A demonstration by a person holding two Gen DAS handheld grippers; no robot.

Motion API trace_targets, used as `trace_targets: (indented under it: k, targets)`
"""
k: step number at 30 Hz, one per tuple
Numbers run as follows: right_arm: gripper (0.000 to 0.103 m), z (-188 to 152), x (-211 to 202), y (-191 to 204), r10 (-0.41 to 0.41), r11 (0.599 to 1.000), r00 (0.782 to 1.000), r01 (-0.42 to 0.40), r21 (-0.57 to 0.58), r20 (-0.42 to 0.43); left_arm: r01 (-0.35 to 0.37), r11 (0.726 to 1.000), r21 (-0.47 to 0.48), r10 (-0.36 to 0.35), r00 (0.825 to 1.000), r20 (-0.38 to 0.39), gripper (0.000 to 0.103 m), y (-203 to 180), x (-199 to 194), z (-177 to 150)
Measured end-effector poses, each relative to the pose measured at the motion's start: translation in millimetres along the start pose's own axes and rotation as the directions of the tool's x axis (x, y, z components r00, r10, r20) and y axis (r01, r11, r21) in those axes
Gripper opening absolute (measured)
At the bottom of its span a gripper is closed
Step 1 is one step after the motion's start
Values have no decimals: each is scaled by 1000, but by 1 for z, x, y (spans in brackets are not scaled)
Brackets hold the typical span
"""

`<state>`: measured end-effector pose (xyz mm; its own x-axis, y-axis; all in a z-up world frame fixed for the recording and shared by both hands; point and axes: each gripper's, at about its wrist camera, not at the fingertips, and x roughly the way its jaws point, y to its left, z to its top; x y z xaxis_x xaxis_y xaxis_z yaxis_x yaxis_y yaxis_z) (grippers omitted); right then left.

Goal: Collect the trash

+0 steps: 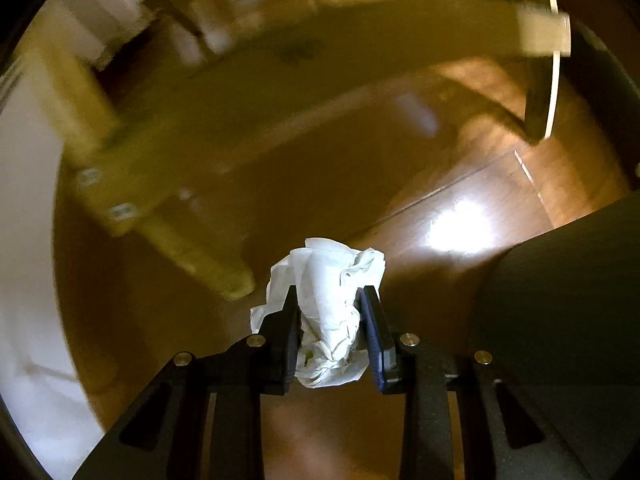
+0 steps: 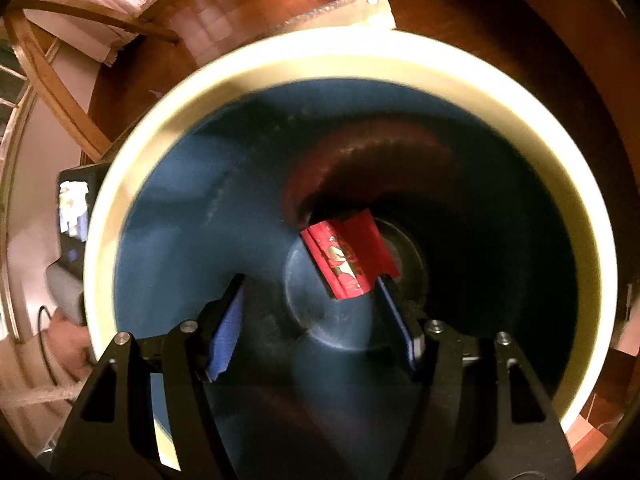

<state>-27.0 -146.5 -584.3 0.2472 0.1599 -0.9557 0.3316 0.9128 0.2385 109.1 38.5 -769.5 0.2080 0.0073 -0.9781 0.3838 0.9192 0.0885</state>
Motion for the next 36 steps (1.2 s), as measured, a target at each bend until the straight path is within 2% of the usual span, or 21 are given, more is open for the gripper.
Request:
trace_targets:
  k: [6,14,17,20,24,30,34,36]
  targets:
    - [60,2,-39,12,8,1000,1000,-8,-18,20,-16,995,-93,19,999,30,28,18,-77,-15]
    - [60,1,-100,11,8,1000,1000,-9,11,19,0,992,-130,8,998,62,28,2,-193,-34]
    - [60,-3,-119,4,5,1000,1000,-6,29,14,51,983,-175,-38,996,76,28,-8,-234,-33]
    - [60,-7,-133,-3,-2,999,1000,1,42,8,123,977,-176,-107,989,100,28,-27,-269,-29]
    - [60,-12,-148,-13,-21,998,1000,20,54,8,197,967,-159,-180,977,114,28,-51,-296,-22]
    - [60,-17,-151,-30,-43,996,999,42,78,5,246,964,-102,-236,967,97,31,-104,-297,-14]
    - [60,-21,-152,-37,-53,996,999,52,70,10,264,961,-84,-256,962,94,41,-128,-290,-13]
    - [60,-21,-152,-39,-56,996,998,55,66,15,262,963,-67,-257,963,79,52,-132,-286,-18]
